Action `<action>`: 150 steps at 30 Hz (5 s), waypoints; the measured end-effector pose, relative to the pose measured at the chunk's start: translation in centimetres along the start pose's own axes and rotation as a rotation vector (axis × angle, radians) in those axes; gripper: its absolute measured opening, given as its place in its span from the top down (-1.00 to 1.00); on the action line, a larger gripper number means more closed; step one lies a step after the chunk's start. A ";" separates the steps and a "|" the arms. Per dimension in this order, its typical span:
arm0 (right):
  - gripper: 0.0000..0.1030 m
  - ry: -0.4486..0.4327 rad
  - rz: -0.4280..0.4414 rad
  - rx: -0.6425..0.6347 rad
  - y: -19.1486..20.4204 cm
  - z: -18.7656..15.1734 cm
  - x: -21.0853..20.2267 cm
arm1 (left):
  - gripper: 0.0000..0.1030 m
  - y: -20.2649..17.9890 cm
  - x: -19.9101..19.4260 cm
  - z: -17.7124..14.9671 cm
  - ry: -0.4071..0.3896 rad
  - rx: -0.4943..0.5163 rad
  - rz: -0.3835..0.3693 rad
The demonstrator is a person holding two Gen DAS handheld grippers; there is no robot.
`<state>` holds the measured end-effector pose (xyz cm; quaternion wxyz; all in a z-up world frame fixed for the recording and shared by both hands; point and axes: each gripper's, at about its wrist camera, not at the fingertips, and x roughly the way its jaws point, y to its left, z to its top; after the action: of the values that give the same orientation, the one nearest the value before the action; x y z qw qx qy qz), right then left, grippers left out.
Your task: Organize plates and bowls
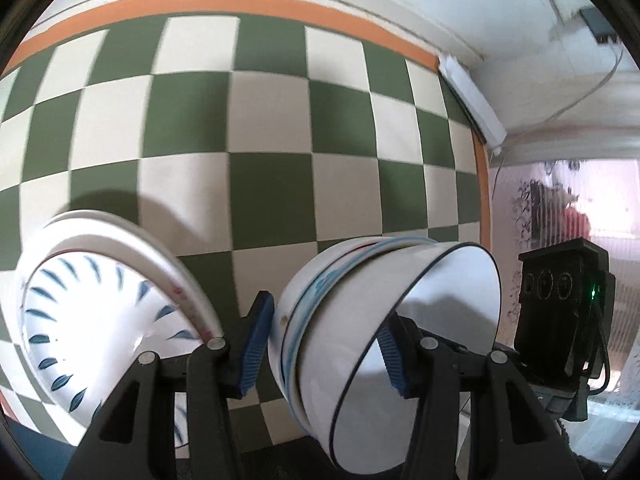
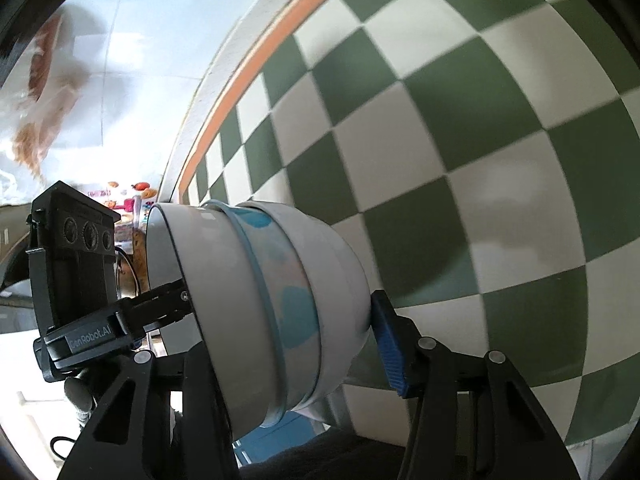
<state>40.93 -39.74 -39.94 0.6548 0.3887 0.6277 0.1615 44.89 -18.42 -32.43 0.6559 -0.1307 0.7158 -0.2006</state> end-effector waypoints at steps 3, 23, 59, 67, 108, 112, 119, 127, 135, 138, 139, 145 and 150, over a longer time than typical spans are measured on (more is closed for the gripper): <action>-0.03 0.006 0.000 -0.031 2.6 -0.1 0.6 | 0.10 1.3 -2.1 -0.1 -0.026 -0.009 -0.004; 0.02 0.089 0.017 -0.149 12.5 -2.7 11.4 | 0.10 14.3 -7.6 -2.6 -0.073 -0.146 0.031; -0.02 0.157 -0.079 -0.210 13.3 -3.7 16.2 | 0.06 17.3 -5.6 -4.2 -0.056 -0.186 0.037; -0.02 0.144 -0.182 -0.269 14.4 -4.4 15.6 | 0.09 16.8 -6.6 -5.1 -0.090 -0.160 0.098; -0.92 -0.568 -0.492 -0.580 24.9 -28.2 -7.7 | -0.99 5.4 -22.5 -27.0 -0.699 0.046 0.435; -0.92 -0.587 -0.478 -0.616 25.0 -32.8 -10.4 | -0.99 3.6 -23.5 -31.3 -0.731 0.050 0.445; -0.94 -0.645 -0.460 -0.622 24.8 -40.1 -14.8 | -0.99 2.0 -25.6 -38.0 -0.815 0.039 0.445; -0.96 -0.727 -0.475 -0.630 25.2 -47.6 -18.2 | -1.00 1.1 -27.7 -44.0 -0.866 0.070 0.464; -0.97 -0.776 -0.495 -0.655 26.6 -52.3 -19.3 | -0.99 1.8 -28.5 -47.8 -0.865 0.072 0.514; -0.97 -0.783 -0.492 -0.649 26.9 -53.0 -19.4 | -0.99 2.0 -28.7 -48.6 -0.873 0.081 0.536; -0.97 -0.782 -0.491 -0.642 26.9 -53.2 -19.2 | -0.99 2.1 -28.7 -48.6 -0.872 0.081 0.534; -0.97 -0.764 -0.502 -0.627 27.1 -53.0 -18.2 | -0.99 3.1 -28.7 -49.0 -0.858 0.080 0.535; -0.97 -0.749 -0.504 -0.632 27.5 -53.0 -17.3 | -0.99 3.9 -29.1 -49.2 -0.860 0.069 0.523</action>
<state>-4.44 -17.85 -3.58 0.9366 0.0416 0.3464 0.0310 -0.51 3.80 -5.53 0.9238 0.0040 0.3824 0.0187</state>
